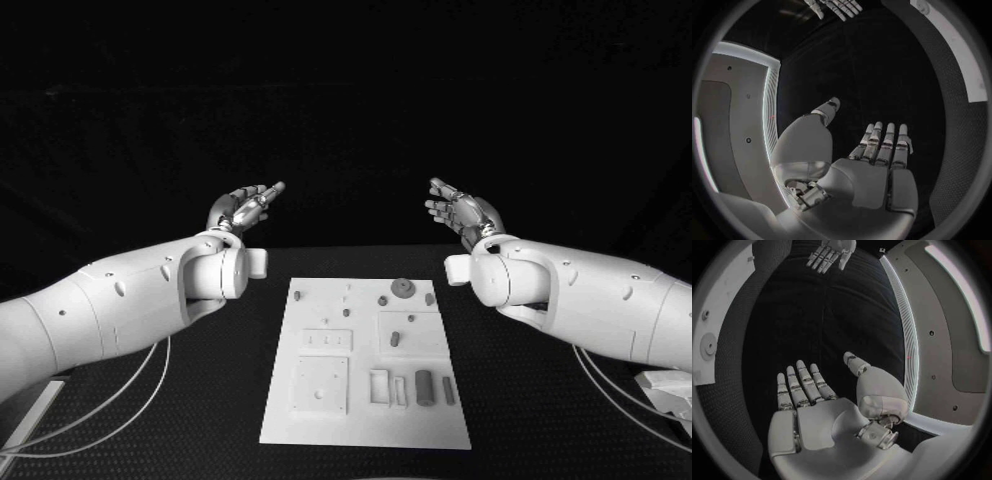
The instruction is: Assemble the parts on the task board
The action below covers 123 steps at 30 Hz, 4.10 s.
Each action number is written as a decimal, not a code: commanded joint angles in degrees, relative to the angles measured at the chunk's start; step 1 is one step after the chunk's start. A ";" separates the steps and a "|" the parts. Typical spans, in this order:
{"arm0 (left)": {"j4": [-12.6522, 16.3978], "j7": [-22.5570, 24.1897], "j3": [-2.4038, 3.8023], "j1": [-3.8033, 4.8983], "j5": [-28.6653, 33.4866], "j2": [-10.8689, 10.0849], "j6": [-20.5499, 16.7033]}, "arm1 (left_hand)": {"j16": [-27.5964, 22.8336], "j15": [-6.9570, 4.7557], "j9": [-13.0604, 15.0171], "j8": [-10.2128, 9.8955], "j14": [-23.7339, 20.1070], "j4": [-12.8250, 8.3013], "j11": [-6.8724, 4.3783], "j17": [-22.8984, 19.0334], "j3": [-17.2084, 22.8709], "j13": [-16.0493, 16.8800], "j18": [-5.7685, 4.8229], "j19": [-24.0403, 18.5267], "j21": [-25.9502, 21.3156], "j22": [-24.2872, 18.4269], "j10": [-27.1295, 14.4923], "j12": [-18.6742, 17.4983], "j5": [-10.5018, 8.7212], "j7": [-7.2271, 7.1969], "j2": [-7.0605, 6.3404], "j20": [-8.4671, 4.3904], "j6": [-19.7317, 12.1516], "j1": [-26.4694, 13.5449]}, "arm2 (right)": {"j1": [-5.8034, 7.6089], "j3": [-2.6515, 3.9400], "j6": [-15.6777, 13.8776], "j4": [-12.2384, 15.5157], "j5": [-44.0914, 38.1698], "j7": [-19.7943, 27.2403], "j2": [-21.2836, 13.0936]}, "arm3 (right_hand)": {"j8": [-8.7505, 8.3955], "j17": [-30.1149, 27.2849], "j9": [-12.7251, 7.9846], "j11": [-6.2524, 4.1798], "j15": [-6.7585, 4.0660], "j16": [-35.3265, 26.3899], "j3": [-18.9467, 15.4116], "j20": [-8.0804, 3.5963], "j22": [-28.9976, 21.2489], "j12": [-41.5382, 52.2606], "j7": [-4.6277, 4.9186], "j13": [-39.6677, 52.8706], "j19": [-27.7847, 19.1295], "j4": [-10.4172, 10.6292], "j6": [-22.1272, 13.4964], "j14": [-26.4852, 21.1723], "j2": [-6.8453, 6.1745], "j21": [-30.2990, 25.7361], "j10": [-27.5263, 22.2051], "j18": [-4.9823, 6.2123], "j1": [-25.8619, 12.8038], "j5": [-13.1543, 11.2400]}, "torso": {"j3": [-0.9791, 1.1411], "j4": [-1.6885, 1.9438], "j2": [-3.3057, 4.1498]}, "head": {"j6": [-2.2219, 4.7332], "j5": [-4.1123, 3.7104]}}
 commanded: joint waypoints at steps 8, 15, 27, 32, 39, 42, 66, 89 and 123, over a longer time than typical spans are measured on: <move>-9.69 -10.96 -2.11 4.28 -0.23 3.20 13.24 | 2.29 0.15 2.10 2.70 4.12 0.21 0.59 3.96 -0.28 0.46 -0.43 2.76 0.90 4.08 2.49 1.05 0.25 0.90 0.58 -0.36 2.51 2.17 | 4.16 -2.33 20.39 -8.94 -0.03 -10.84 2.22 | 4.61 3.75 2.53 0.79 1.65 6.58 4.12 0.24 16.67 2.73 5.20 0.77 4.99 -12.34 4.88 8.01 -1.57 3.99 6.73 0.25 14.86 0.41 | 0.03 0.02 0.04 | -0.11 0.00; -6.48 -9.71 -2.85 4.44 -3.02 0.28 16.22 | 9.52 0.49 3.64 6.37 18.74 -3.69 3.99 6.16 -1.40 2.67 1.83 14.87 4.46 8.40 14.77 6.99 0.59 5.06 3.07 -3.25 12.43 6.30 | 3.62 -2.82 17.36 -19.20 -31.41 -9.82 4.98 | 9.24 6.20 4.29 -0.21 -1.23 12.92 5.72 -1.65 23.06 7.30 4.57 2.41 20.05 -14.66 14.39 21.35 -3.53 8.30 18.29 5.56 21.43 0.44 | 0.02 0.08 0.11 | 0.84 -0.06; -1.41 -8.70 -2.87 4.43 -9.22 -2.40 22.23 | 12.46 -4.08 2.41 5.20 32.30 -16.56 1.35 7.52 5.79 3.47 2.96 29.15 5.04 4.85 28.84 8.54 4.11 3.26 7.45 -6.89 25.26 6.99 | 3.34 -2.79 18.27 -19.62 -59.31 -10.22 4.78 | 9.78 13.39 4.72 -3.52 -11.34 23.98 4.38 -3.61 20.57 7.51 2.97 3.06 45.85 -14.84 21.72 45.33 -5.08 14.23 26.09 13.76 25.47 0.40 | 0.32 1.11 1.57 | 2.45 -1.33; -0.27 -8.21 -2.85 4.42 -10.11 -3.57 22.97 | 11.84 -4.16 2.34 4.50 32.75 -18.58 1.17 7.94 6.53 3.29 2.23 30.05 4.36 4.24 29.94 7.64 3.85 2.81 7.43 -7.54 26.27 5.85 | 3.32 -2.78 16.28 -17.93 -70.98 -11.48 4.93 | 9.28 17.63 4.44 -5.87 -13.71 31.05 2.99 -7.37 21.69 8.33 2.42 3.72 55.88 -14.71 23.33 53.74 -5.98 18.51 30.44 13.76 26.91 0.38 | 0.74 1.69 2.63 | 3.18 -1.75; 3.25 -7.52 -2.85 4.40 -10.11 -6.07 23.36 | 11.99 -4.38 2.17 3.56 34.07 -19.60 1.46 8.68 6.68 2.95 1.88 31.55 4.46 4.21 29.80 6.45 3.32 3.50 7.09 -8.38 26.14 5.06 | 3.28 -2.78 15.16 -14.63 -78.86 -12.71 4.76 | 8.15 23.54 4.05 -7.94 -16.03 40.70 1.49 -10.93 24.53 9.66 1.41 5.81 62.70 -14.71 24.93 56.82 -6.86 22.90 36.73 13.76 28.04 0.45 | 1.49 2.43 3.95 | 3.90 -2.60; 5.13 -7.34 -2.83 4.40 -10.09 -7.08 23.23 | 11.93 -4.39 2.17 3.45 34.12 -19.66 1.51 8.76 6.61 2.89 1.77 31.62 4.40 4.18 29.76 6.27 3.25 3.50 6.92 -8.47 26.14 4.80 | 3.08 -2.78 15.34 -13.97 -80.83 -13.15 4.90 | 7.68 24.94 3.98 -8.62 -16.72 43.17 1.32 -11.50 24.63 10.50 0.94 7.51 63.47 -14.72 25.47 56.41 -7.11 24.00 38.93 13.76 27.87 0.46 | 1.94 2.95 4.90 | 4.16 -2.81; 13.87 -7.19 -2.64 4.42 -9.97 -10.57 21.59 | 11.52 -4.44 2.14 2.86 34.29 -19.63 1.61 9.14 6.30 2.70 1.27 31.95 4.09 4.06 29.91 5.54 2.99 3.58 6.45 -8.93 26.00 3.56 | 0.64 -2.75 17.61 -11.18 -89.58 -18.20 5.14 | 5.26 38.59 4.45 -11.95 -19.92 60.36 1.01 -14.76 24.65 43.36 -2.09 50.22 65.79 -14.62 29.76 55.43 -7.45 36.42 36.81 13.76 26.06 0.47 | 3.70 5.57 10.08 | 4.03 -4.05; 13.59 -7.30 -2.64 4.41 -9.92 -10.65 21.55 | 11.16 -4.41 2.15 2.47 34.24 -19.49 1.75 9.37 6.05 2.54 0.92 31.96 3.79 3.98 29.82 4.98 2.82 3.80 6.16 -9.16 25.83 2.72 | 0.18 -2.75 18.11 -10.38 -90.75 -19.19 4.06 | 4.61 39.33 4.55 -11.90 -19.86 61.16 1.55 -14.98 24.58 43.64 -2.04 52.71 65.70 -14.41 29.95 55.74 -7.80 38.32 37.04 13.76 24.05 0.46 | 4.73 6.04 11.77 | 4.12 -4.76; 12.99 -7.42 -2.65 4.40 -9.64 -10.70 22.19 | 10.85 -4.41 2.17 2.12 34.23 -19.36 1.83 9.58 5.92 2.43 0.69 31.99 3.56 3.94 29.81 4.55 2.74 3.87 5.99 -9.32 25.60 2.22 | 0.02 -2.74 18.63 -10.10 -90.67 -20.18 2.97 | 2.68 39.88 4.14 -11.38 -19.40 61.73 2.47 -15.15 24.43 42.76 -1.47 54.82 65.24 -14.16 28.15 55.78 -8.55 40.12 37.57 13.76 20.67 0.47 | 5.48 6.31 12.78 | 4.32 -5.09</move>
